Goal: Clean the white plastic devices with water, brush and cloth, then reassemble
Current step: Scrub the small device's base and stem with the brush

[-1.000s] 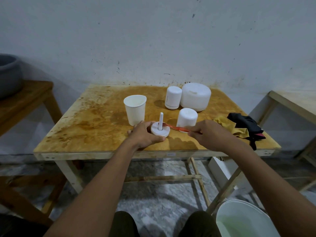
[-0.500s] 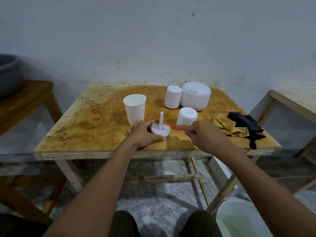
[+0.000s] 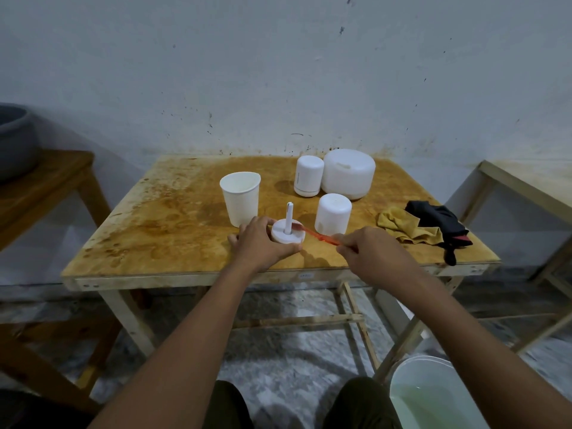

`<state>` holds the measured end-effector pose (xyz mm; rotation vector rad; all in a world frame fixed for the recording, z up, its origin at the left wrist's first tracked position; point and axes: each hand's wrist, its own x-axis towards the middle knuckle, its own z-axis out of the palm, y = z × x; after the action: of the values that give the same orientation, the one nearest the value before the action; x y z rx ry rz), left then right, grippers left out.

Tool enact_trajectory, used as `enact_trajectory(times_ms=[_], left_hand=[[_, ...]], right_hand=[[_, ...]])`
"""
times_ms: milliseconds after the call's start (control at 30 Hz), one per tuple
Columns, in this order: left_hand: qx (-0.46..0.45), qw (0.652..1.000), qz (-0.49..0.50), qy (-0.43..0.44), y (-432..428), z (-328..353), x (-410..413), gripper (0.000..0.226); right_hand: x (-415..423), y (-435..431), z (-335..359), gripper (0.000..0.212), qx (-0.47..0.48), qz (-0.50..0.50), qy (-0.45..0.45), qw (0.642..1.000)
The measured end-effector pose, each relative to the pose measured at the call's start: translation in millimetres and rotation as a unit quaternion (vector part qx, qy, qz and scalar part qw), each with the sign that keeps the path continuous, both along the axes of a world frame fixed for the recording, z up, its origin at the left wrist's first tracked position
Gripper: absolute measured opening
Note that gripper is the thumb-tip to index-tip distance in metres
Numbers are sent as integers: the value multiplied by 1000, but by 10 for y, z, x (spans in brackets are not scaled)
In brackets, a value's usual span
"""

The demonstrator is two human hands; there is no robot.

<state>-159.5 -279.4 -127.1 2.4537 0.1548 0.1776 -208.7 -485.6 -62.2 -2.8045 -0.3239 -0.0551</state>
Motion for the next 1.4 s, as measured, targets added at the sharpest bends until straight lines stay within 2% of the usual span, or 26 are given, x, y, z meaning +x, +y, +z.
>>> enact_trajectory(times_ms=[167, 367, 500, 567, 700, 867, 1033, 1133, 1400], left_hand=[[-17, 999, 27, -16, -90, 60, -83, 67], [-55, 997, 50, -23, -128, 71, -133, 63], [-74, 995, 56, -32, -103, -5, -77, 67], [-73, 995, 53, -29, -100, -13, -67, 68], [-67, 995, 67, -22, -117, 2, -77, 70], [-53, 997, 45, -19, -107, 23, -91, 68], [-67, 997, 7, 36, 15, -31, 0, 74], [-41, 997, -23, 54, 58, -13, 52, 80], [12, 992, -91, 89, 102, 98, 123, 78]], right_hand=[[-91, -54, 107, 33, 33, -1, 16, 999], [-139, 76, 157, 33, 15, 13, 10, 1000], [-108, 293, -21, 34, -18, 17, -44, 999], [-90, 295, -88, 32, -32, 8, -59, 998], [-76, 191, -39, 33, 7, 19, -7, 1000], [-91, 275, -127, 33, -24, 9, -49, 998], [-158, -2, -35, 31, 75, -11, 30, 997], [-202, -100, -26, 29, 150, -32, 45, 987], [-214, 182, -203, 29, 331, -71, 90, 937]])
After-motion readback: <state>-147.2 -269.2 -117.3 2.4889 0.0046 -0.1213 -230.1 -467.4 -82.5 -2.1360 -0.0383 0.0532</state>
